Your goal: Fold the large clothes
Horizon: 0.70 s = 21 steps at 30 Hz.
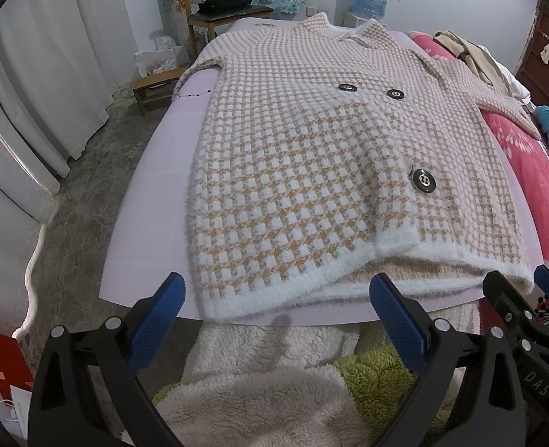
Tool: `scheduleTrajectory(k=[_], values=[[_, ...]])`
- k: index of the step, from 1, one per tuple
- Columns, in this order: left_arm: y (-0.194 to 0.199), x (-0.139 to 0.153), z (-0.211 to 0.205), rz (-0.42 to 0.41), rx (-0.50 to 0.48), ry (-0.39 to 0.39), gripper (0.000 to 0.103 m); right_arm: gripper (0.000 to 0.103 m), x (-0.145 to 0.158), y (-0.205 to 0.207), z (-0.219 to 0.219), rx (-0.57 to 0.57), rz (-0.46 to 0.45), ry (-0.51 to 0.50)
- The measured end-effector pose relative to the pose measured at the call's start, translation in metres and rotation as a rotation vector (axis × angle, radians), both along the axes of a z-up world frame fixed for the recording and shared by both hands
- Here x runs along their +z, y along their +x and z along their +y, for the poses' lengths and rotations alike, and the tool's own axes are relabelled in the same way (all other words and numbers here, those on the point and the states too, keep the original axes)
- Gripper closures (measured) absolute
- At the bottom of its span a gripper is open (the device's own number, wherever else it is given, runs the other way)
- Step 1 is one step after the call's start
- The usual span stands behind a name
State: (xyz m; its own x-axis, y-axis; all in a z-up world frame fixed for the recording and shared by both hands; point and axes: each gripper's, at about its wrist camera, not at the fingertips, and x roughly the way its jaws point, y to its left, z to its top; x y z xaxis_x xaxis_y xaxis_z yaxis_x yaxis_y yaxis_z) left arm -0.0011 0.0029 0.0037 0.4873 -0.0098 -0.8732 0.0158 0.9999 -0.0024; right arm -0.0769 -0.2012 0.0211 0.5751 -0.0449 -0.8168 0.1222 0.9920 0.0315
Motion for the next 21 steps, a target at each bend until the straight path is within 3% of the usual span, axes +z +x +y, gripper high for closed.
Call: scheduleTrajectory(k=[21], values=[[0.0019, 0.0023, 0.0036, -0.001, 0.002, 0.001, 0.006, 0.008, 0.0027, -0.0003, 0.0025, -0.002, -0.004, -0.001]])
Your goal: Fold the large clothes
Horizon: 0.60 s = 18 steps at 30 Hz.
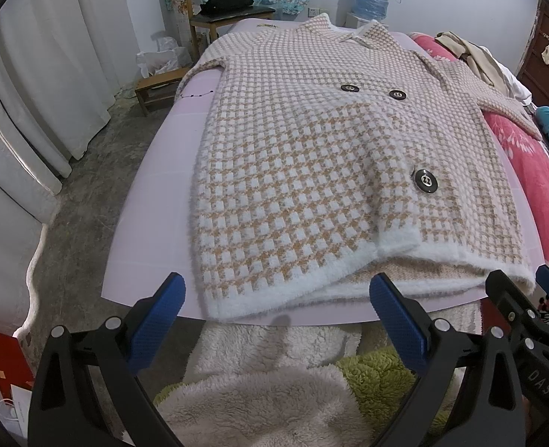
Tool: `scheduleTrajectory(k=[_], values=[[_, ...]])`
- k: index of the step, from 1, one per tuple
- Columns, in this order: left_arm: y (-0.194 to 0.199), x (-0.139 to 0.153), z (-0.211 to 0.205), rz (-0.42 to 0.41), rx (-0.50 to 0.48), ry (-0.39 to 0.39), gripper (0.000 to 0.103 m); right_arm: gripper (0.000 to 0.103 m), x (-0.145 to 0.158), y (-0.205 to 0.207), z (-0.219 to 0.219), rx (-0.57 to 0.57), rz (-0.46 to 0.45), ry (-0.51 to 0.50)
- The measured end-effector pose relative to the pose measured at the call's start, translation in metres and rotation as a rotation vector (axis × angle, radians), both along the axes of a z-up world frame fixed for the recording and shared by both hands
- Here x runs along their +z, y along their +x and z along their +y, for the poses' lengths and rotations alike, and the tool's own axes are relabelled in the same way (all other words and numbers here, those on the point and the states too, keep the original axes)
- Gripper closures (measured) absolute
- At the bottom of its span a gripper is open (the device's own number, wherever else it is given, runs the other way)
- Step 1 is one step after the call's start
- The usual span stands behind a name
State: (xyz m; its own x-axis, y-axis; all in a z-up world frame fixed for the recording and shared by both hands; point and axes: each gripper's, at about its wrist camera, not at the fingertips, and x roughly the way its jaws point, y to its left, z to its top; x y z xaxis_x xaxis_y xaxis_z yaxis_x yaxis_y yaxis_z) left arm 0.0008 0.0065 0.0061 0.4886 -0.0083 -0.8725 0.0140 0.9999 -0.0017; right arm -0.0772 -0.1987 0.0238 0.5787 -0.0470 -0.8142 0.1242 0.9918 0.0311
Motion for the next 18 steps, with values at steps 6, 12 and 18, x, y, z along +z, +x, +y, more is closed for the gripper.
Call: scheduleTrajectory(k=[6, 12, 18], values=[[-0.0009, -0.0007, -0.0012, 0.0, -0.001, 0.0, 0.006, 0.008, 0.0001, -0.0011, -0.0011, 0.0, -0.001, 0.001], [-0.0007, -0.0004, -0.0008, 0.0, 0.0, 0.0, 0.006, 0.008, -0.0006, -0.001, -0.0008, 0.0, 0.001, 0.003], [-0.0004, -0.0003, -0.0006, 0.0, -0.002, 0.001, 0.006, 0.008, -0.0004, -0.0011, -0.0007, 0.0, 0.001, 0.005]])
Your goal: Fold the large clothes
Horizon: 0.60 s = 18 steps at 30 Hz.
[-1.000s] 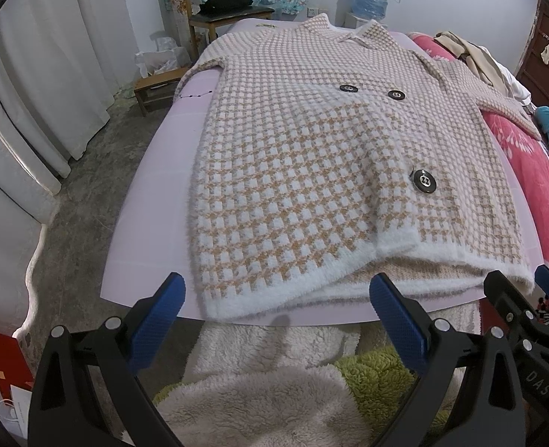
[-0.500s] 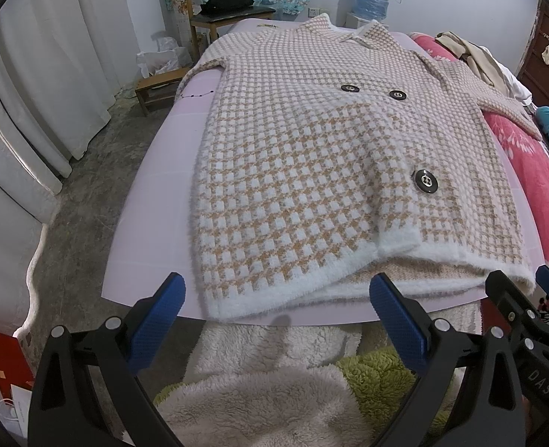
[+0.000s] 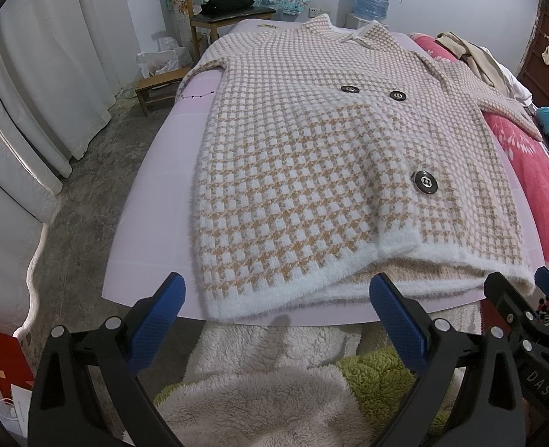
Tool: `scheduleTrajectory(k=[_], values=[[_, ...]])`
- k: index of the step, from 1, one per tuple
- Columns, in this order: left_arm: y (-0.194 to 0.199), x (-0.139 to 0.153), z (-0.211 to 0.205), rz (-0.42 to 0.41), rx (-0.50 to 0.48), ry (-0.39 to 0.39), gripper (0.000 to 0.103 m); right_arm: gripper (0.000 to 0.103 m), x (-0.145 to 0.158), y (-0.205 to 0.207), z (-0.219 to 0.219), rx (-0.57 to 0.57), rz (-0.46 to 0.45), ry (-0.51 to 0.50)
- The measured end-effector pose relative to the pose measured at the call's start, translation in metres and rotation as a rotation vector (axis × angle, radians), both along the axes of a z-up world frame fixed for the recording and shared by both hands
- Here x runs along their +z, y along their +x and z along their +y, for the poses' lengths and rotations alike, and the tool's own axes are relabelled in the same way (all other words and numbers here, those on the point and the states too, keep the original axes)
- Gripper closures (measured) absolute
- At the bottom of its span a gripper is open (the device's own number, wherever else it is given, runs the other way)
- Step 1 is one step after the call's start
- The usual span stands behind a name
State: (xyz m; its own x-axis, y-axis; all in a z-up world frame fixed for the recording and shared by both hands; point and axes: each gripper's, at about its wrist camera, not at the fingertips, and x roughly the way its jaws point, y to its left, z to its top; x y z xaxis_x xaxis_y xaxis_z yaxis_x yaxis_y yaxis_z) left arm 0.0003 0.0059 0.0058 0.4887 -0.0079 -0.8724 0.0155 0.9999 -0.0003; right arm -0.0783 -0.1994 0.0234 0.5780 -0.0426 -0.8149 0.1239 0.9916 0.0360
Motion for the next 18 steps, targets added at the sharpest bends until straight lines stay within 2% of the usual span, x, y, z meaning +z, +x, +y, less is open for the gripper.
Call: scheduleTrajectory(k=[18], values=[[0.0088, 0.0046, 0.0082, -0.023, 0.006, 0.011, 0.006, 0.008, 0.0015, 0.009, -0.0061, -0.014, 0.004, -0.005]])
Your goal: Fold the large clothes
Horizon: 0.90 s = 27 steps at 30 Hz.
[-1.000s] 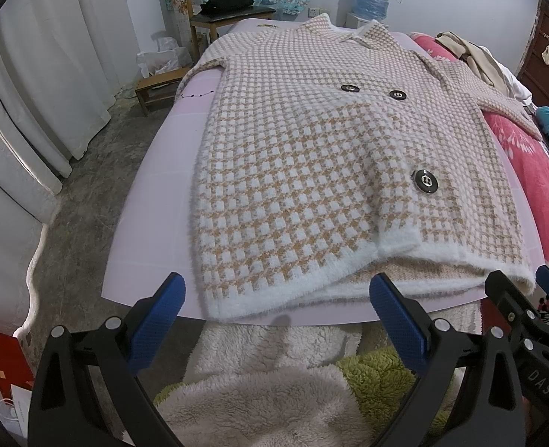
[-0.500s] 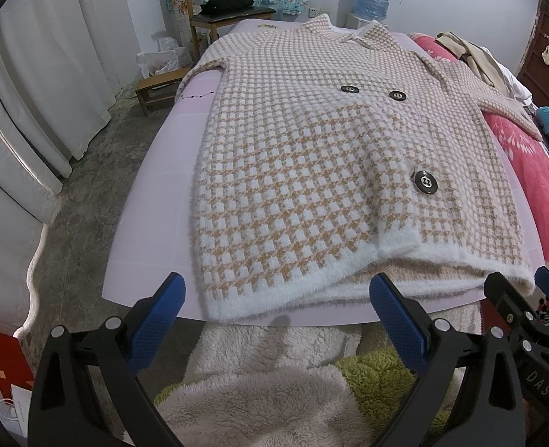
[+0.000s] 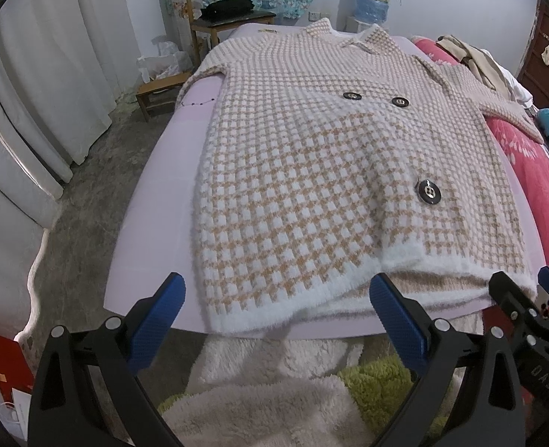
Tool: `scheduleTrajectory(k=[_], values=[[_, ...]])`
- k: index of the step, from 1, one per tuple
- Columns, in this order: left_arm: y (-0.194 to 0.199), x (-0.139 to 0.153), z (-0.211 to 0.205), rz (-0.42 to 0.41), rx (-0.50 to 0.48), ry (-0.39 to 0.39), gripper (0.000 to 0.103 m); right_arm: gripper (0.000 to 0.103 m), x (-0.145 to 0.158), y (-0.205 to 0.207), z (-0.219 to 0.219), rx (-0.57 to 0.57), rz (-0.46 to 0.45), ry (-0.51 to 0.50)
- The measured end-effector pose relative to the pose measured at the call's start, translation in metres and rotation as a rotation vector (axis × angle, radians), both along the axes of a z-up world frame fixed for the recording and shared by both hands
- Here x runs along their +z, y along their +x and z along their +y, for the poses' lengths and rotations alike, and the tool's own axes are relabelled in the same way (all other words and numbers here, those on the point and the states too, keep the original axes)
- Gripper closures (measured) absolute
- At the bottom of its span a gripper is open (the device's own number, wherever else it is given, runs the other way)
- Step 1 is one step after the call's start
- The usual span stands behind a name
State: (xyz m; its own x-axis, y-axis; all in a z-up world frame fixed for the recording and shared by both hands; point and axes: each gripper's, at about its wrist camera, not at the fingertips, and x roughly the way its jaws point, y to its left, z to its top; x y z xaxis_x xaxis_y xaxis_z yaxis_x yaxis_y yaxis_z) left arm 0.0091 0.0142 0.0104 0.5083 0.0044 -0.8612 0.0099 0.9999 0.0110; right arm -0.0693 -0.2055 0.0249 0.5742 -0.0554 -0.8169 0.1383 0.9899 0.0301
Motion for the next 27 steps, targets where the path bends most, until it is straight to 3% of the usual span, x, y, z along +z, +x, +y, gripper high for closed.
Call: scheduleTrajectory(k=[27], values=[[0.047, -0.004, -0.011, -0.015, -0.014, 0.073, 0.006, 0.008, 0.001, 0.037, 0.0, 0.029, -0.02, -0.009]])
